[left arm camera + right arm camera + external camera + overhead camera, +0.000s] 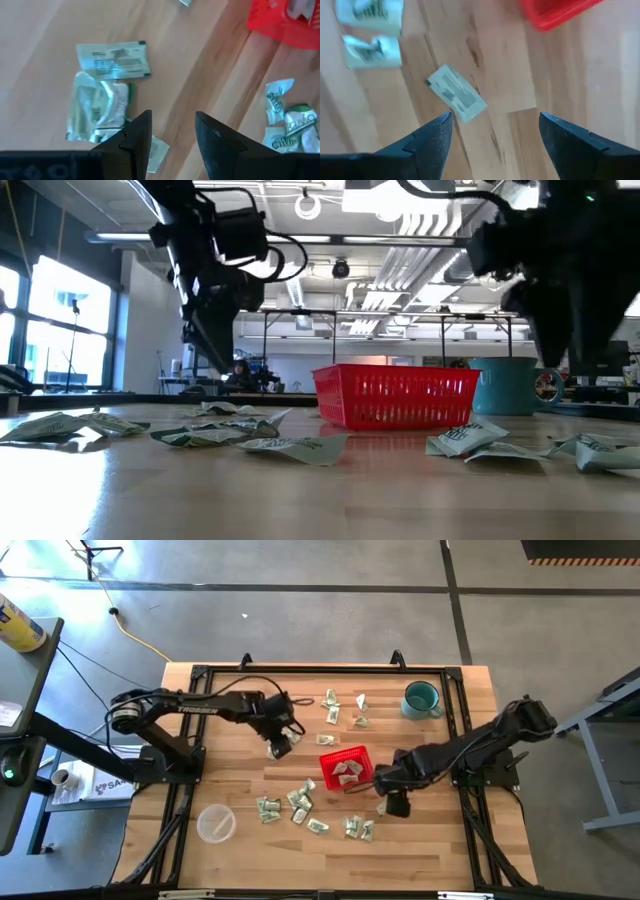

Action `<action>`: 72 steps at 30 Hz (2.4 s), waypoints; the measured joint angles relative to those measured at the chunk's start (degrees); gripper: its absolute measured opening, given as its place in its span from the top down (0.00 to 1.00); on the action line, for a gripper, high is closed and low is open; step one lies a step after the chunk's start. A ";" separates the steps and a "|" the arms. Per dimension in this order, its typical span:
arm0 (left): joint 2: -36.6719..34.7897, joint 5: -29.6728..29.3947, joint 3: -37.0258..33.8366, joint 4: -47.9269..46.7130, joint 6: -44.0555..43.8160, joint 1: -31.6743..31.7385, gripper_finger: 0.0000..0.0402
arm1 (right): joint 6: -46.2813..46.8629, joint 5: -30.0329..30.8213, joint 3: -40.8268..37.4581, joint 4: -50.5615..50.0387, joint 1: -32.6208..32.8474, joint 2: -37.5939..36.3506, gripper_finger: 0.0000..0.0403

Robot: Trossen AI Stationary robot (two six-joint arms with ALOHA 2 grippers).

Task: Pick and place items into bin
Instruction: Put the white stevia pack into the red bin

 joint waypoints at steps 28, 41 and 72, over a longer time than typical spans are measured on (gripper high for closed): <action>0.00 -4.63 0.00 0.16 -9.45 -5.69 0.54 | -8.39 3.97 -15.80 26.68 6.26 0.04 0.28; 0.00 -4.68 0.00 0.21 -10.37 -5.69 0.54 | -2.61 7.91 -17.53 26.62 6.79 0.44 0.28; -0.01 -4.60 0.00 0.17 -10.45 -5.69 0.54 | 14.90 18.08 -6.26 19.12 7.70 1.37 0.98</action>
